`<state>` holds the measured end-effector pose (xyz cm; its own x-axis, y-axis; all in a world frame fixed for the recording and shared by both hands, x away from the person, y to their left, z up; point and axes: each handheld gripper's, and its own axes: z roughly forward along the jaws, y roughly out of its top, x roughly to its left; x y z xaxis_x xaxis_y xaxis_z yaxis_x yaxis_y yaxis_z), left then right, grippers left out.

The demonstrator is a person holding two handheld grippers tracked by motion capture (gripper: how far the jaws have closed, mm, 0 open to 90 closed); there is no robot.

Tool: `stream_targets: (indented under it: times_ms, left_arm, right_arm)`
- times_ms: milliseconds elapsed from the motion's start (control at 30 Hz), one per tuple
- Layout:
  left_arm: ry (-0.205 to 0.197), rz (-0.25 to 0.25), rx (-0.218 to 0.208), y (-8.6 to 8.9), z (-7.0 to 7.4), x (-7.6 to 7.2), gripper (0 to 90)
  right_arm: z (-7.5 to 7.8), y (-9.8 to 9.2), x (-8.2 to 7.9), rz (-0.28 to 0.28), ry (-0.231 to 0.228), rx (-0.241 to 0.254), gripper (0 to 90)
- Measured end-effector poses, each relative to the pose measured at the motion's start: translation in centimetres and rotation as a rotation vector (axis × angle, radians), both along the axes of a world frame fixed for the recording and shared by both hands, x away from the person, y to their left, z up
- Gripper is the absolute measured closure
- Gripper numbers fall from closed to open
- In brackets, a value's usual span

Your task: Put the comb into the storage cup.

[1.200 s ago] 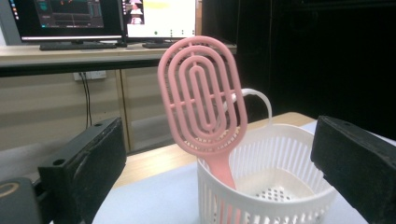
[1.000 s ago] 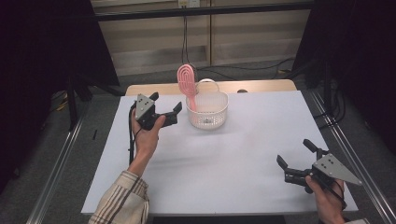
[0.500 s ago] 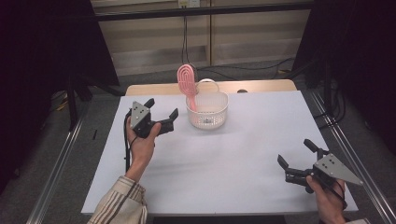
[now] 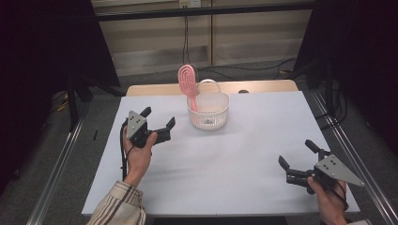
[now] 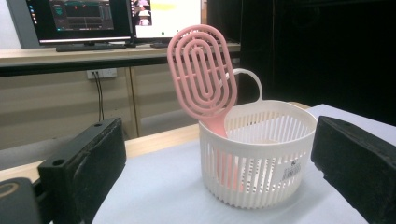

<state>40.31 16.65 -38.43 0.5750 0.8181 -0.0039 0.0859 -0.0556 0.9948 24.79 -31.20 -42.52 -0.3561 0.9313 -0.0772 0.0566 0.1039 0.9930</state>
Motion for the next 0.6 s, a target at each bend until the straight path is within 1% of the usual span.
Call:
stream_targets:
  times_ms: [67, 133, 167, 233, 267, 333, 367, 400, 433, 500, 600]
  left_arm:
    - [0.0, -0.002, 0.003, 0.1, -0.1, -0.3, 3.2]
    - [0.01, -0.008, -0.013, 0.2, -0.1, -0.6, 3.2]
    - [0.009, -0.009, -0.01, 0.3, -0.1, -0.8, 3.2]
    - [0.007, -0.015, -0.02, 0.4, -0.2, -1.1, 2.6]
    - [0.009, -0.014, -0.009, 0.5, -0.2, -1.3, 2.5]
    - [0.039, -0.023, 0.001, 0.6, -0.3, -1.7, 2.5]
    - [0.034, -0.023, -0.001, 0.7, -0.3, -1.9, 2.7]
    - [0.027, -0.01, 0.001, 0.8, -0.5, -2.2, 2.8]
    - [0.025, -0.006, 0.014, 0.9, -0.5, -2.3, 2.8]
    - [0.037, -0.005, 0.014, 1.2, -0.6, -2.6, 2.8]
    - [0.035, 0.009, 0.012, 1.5, -0.8, -3.1, 2.9]
  right_arm:
    - [0.0, 0.1, 0.0, -0.004, 0.0, -0.003, 0.0]
    - [0.0, 0.0, 0.0, -0.004, -0.002, -0.002, 0.0]
    - [0.0, 0.0, 0.0, -0.005, -0.002, -0.003, 0.0]
    - [0.0, 0.0, 0.0, -0.004, -0.002, -0.001, 0.0]
    - [0.0, 0.0, 0.0, -0.004, -0.001, -0.001, 0.0]
    - [0.0, 0.0, 0.0, -0.005, 0.0, 0.0, 0.0]
    - [0.0, 0.0, 0.0, -0.005, -0.001, 0.001, 0.0]
    - [0.0, 0.0, 0.0, -0.004, -0.001, -0.001, 0.0]
    - [0.0, 0.0, 0.0, -0.006, -0.001, -0.002, 0.0]
    - [0.1, 0.1, 0.0, -0.007, -0.004, -0.001, 0.0]
    - [0.1, 0.1, 0.0, -0.008, -0.002, -0.002, 0.0]
